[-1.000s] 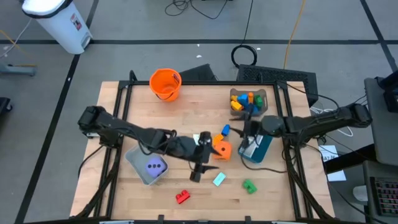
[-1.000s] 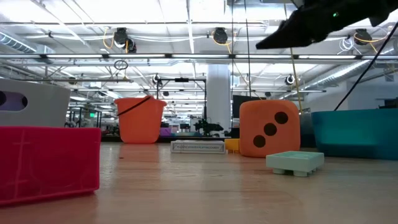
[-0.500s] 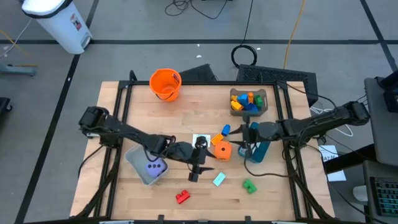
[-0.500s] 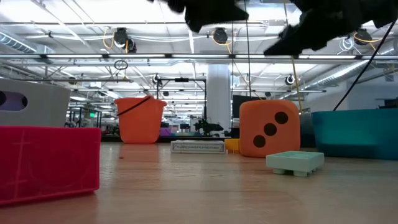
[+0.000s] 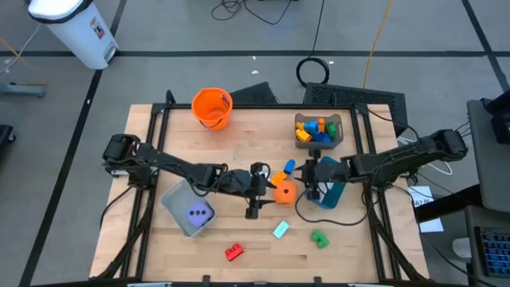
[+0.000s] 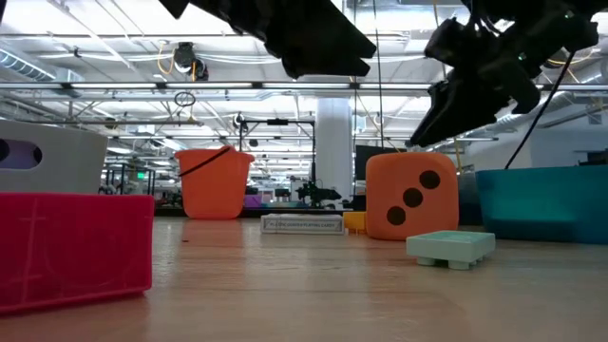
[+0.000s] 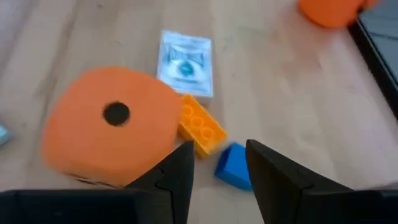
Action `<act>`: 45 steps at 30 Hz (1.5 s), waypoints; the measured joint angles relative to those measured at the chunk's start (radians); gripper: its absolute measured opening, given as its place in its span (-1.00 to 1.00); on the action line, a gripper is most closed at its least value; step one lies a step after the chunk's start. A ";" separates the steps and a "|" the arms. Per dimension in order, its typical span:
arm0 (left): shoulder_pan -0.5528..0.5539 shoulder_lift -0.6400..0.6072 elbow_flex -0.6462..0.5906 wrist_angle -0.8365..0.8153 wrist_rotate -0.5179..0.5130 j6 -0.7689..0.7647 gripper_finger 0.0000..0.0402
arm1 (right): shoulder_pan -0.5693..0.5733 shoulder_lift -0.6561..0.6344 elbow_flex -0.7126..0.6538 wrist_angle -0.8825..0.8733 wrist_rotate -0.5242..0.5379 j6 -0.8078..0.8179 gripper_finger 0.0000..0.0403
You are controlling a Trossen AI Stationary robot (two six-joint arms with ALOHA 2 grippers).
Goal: Pick & Place Toys
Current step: Put the orange dice into the gray bin
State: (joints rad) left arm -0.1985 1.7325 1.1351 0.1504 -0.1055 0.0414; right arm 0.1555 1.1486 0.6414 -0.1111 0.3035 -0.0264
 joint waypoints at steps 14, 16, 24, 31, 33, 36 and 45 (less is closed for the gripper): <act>0.009 0.000 0.000 -0.006 0.003 0.035 0.13 | -0.012 0.131 0.011 -0.094 -0.045 0.094 -0.32; 0.009 0.000 0.000 -0.006 0.002 0.037 0.13 | -0.012 0.170 0.032 -0.092 -0.064 0.091 -0.32; 0.009 0.000 0.001 -0.028 0.002 0.040 0.13 | 0.003 0.279 0.163 -0.083 -0.207 0.037 -0.32; 0.009 0.000 0.001 -0.084 0.001 0.036 0.13 | 0.026 0.309 0.184 0.030 -0.303 -0.091 -0.32; 0.009 0.000 0.001 -0.089 0.001 0.034 0.13 | 0.026 0.309 0.184 0.052 -0.309 -0.129 -0.32; 0.005 0.000 0.001 -0.100 0.008 0.034 0.13 | 0.026 0.302 0.184 0.056 -0.307 -0.154 -0.32; -0.037 0.000 0.022 -0.231 0.055 -0.014 0.13 | 0.026 0.248 0.184 -0.096 -0.244 -0.219 -0.32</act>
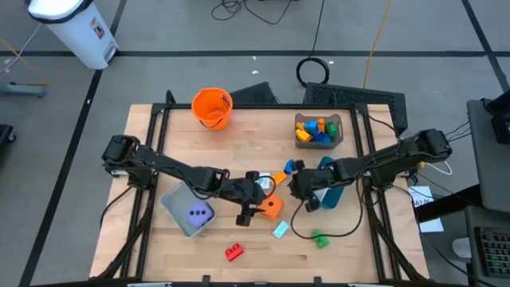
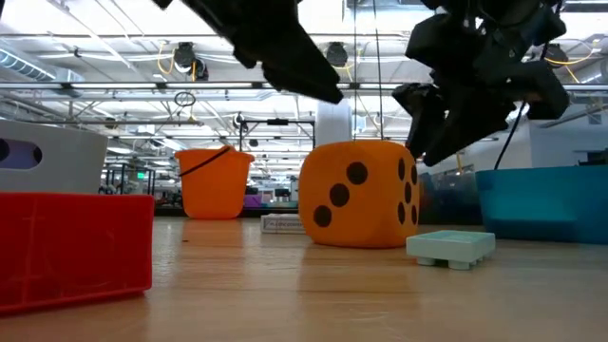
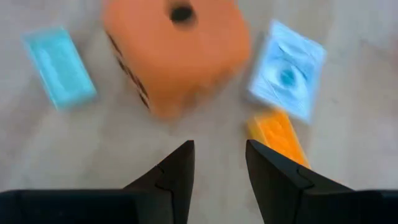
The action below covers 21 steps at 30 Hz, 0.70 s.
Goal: Pick & Place Toys
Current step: Put the orange dice into the gray bin
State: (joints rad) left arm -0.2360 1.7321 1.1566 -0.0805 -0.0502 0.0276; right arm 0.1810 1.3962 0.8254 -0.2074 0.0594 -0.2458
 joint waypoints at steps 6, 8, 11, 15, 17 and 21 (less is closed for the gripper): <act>-0.030 0.005 0.126 -0.204 -0.051 0.000 0.13 | 0.004 -0.067 -0.010 -0.048 0.093 0.066 -0.32; -0.033 0.007 0.151 -0.243 -0.051 -0.010 0.13 | 0.006 -0.074 -0.024 -0.046 0.052 0.133 -0.32; -0.033 0.006 0.160 -0.234 -0.057 -0.033 0.13 | 0.015 -0.057 -0.048 -0.047 -0.060 0.203 -0.32; -0.034 0.007 0.159 -0.229 -0.056 -0.042 0.13 | 0.067 -0.008 -0.058 -0.048 -0.085 0.241 -0.32; -0.035 0.007 0.159 -0.218 -0.056 -0.060 0.13 | 0.097 0.006 -0.058 -0.045 -0.086 0.242 -0.32; -0.034 0.007 0.158 -0.206 -0.056 -0.083 0.13 | 0.149 0.038 -0.059 0.019 -0.088 0.240 -0.32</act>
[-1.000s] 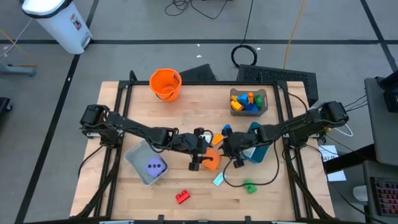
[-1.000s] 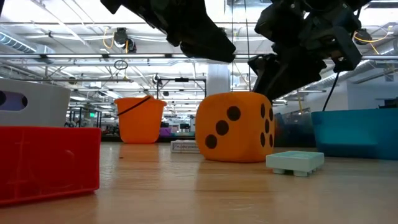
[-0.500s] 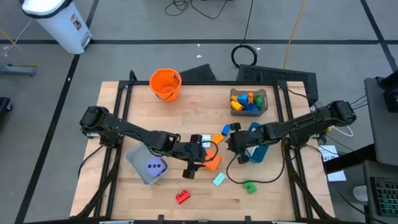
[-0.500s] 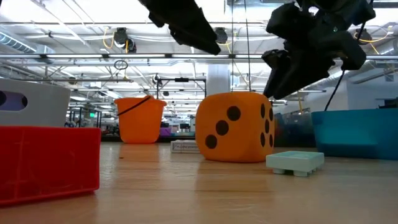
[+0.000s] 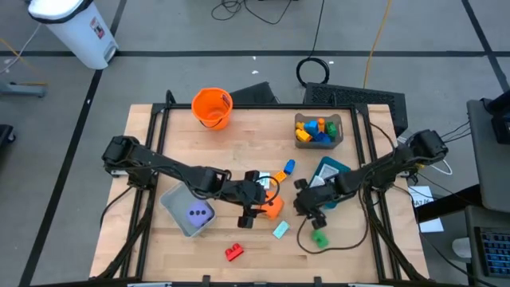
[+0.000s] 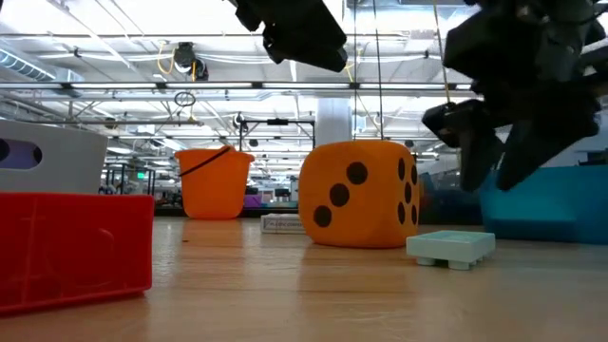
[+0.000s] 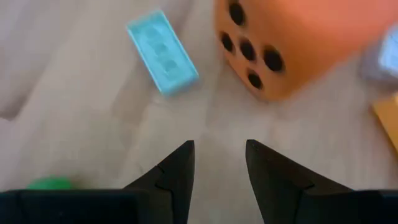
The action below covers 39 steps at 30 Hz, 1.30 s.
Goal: Pick & Place Toys
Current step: Put the orange dice into the gray bin
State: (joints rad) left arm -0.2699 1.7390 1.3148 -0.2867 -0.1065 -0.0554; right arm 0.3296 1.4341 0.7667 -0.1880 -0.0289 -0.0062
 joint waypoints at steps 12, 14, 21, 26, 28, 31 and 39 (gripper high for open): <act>0.001 -0.020 0.000 -0.089 0.000 -0.014 0.13 | -0.079 0.177 0.000 0.350 0.028 -0.107 -0.32; 0.001 -0.021 0.000 -0.092 0.000 -0.027 0.13 | -0.102 0.202 0.000 0.415 0.028 -0.130 -0.32; 0.001 -0.022 0.000 -0.166 0.000 -0.036 0.13 | -0.154 0.246 0.010 0.567 0.028 -0.207 -0.32; 0.001 -0.022 0.000 -0.165 0.000 -0.086 0.13 | -0.149 0.191 0.010 0.536 0.064 -0.245 -0.32; 0.001 -0.022 0.000 -0.168 0.001 -0.121 0.13 | -0.142 0.162 0.011 0.529 0.109 -0.244 -0.32; 0.001 -0.022 0.000 -0.167 0.000 -0.202 0.13 | -0.130 0.119 0.009 0.476 0.181 -0.242 -0.32; -0.022 -0.022 0.000 -0.221 0.001 -0.275 0.13 | -0.097 0.087 -0.011 0.394 0.240 -0.184 -0.32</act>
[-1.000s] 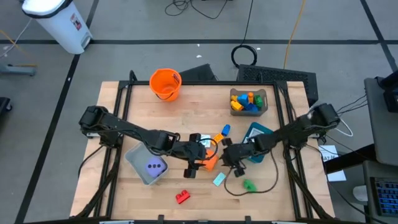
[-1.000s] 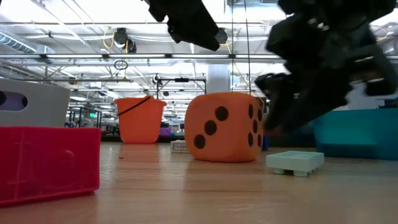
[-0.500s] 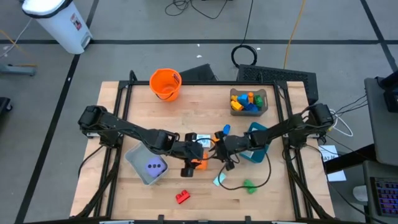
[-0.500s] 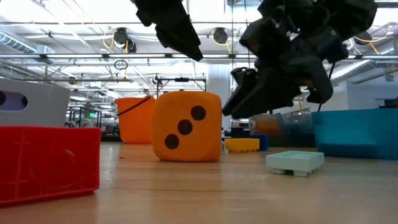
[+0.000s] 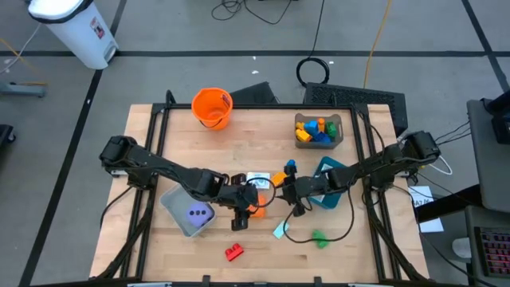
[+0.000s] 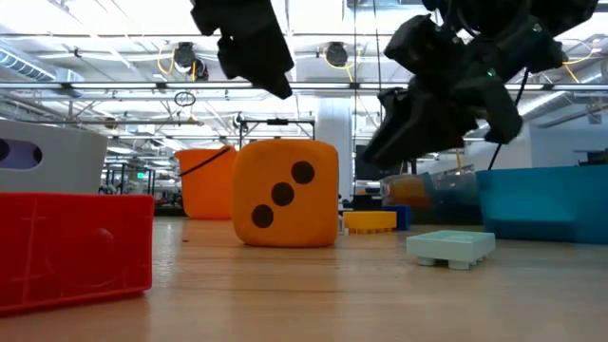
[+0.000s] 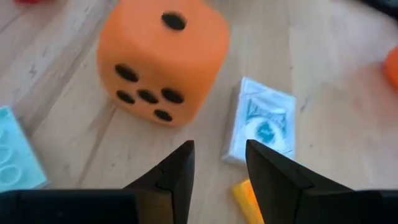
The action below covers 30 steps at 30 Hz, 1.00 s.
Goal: Pick & Place Toys
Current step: Put the orange dice into the gray bin
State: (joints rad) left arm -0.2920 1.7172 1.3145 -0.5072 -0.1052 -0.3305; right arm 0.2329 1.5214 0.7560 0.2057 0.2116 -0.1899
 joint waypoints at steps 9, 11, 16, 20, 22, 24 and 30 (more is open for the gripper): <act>0.002 0.077 0.175 -0.190 -0.027 0.015 0.13 | 0.007 0.001 -0.054 0.006 -0.002 0.069 -0.32; 0.002 0.100 0.211 -0.221 -0.027 0.014 0.13 | 0.007 0.000 -0.058 0.007 -0.003 0.074 -0.32; 0.003 0.146 0.267 -0.226 0.014 0.007 0.13 | 0.016 0.001 -0.063 0.000 -0.003 0.070 -0.32; 0.003 0.180 0.318 -0.266 0.024 0.005 0.13 | 0.026 0.001 -0.063 0.004 -0.003 0.059 -0.32; 0.007 0.197 0.338 -0.285 0.026 0.008 0.13 | 0.034 0.001 -0.063 -0.001 -0.003 0.057 -0.32; 0.014 0.217 0.348 -0.310 0.026 0.007 0.13 | 0.046 0.001 -0.063 -0.001 -0.002 0.057 -0.32; 0.026 0.220 0.349 -0.312 0.035 0.049 0.13 | 0.085 0.001 -0.063 0.000 -0.003 0.040 -0.32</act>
State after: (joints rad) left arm -0.2657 1.9367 1.6634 -0.8189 -0.0704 -0.2820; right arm 0.3179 1.5219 0.6926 0.2061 0.2085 -0.1503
